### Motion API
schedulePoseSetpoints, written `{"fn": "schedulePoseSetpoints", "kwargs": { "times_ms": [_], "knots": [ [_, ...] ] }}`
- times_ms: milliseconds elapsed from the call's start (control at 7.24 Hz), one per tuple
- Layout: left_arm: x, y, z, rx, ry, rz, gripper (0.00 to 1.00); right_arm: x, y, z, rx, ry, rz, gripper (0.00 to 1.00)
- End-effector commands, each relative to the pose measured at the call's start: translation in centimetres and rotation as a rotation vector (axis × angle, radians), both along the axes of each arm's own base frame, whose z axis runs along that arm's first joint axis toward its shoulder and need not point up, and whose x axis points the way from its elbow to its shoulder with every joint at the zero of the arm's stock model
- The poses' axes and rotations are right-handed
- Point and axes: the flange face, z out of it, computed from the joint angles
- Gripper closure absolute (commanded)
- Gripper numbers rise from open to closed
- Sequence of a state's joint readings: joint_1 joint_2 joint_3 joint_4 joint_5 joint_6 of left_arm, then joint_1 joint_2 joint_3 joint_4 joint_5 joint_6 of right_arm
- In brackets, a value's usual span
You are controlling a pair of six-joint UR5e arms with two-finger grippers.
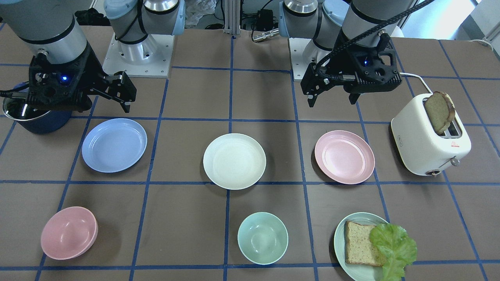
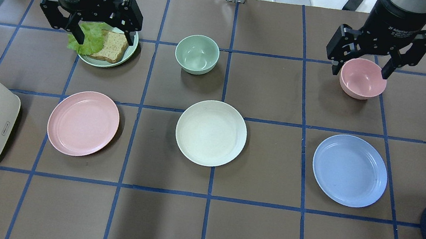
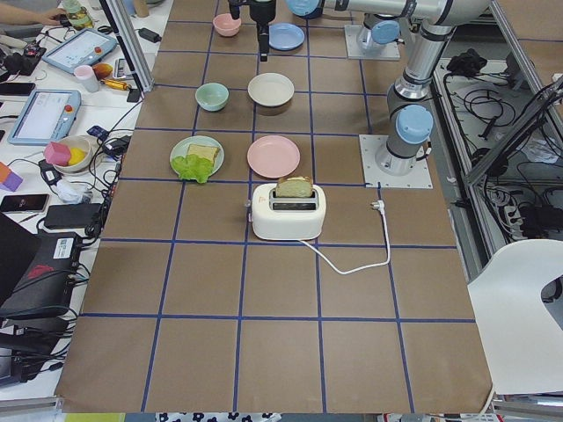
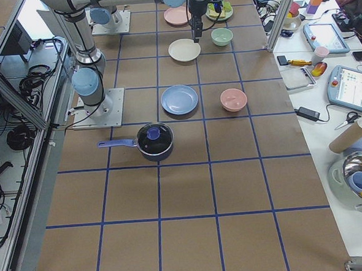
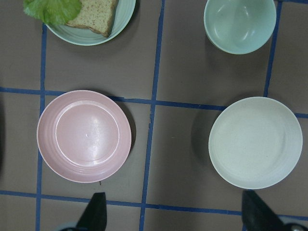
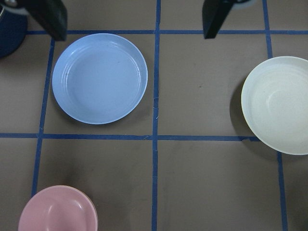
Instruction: Stack three plates with pink and blue
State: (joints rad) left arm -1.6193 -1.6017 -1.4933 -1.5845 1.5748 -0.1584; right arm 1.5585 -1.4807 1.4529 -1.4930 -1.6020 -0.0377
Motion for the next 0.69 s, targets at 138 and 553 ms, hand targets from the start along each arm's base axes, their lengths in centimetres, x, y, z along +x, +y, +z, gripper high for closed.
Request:
{"fn": "schedulePoseSetpoints", "kwargs": {
  "times_ms": [138,553],
  "knots": [
    [0.07,-0.01,0.04,-0.001,-0.002,0.004,0.0,-0.09,0.0,-0.14,0.003,0.008,0.009,0.0],
    [0.05,-0.03,0.06,-0.002,0.0,0.004,0.0,-0.07,0.02,-0.22,0.004,0.007,0.01,0.0]
  ]
}}
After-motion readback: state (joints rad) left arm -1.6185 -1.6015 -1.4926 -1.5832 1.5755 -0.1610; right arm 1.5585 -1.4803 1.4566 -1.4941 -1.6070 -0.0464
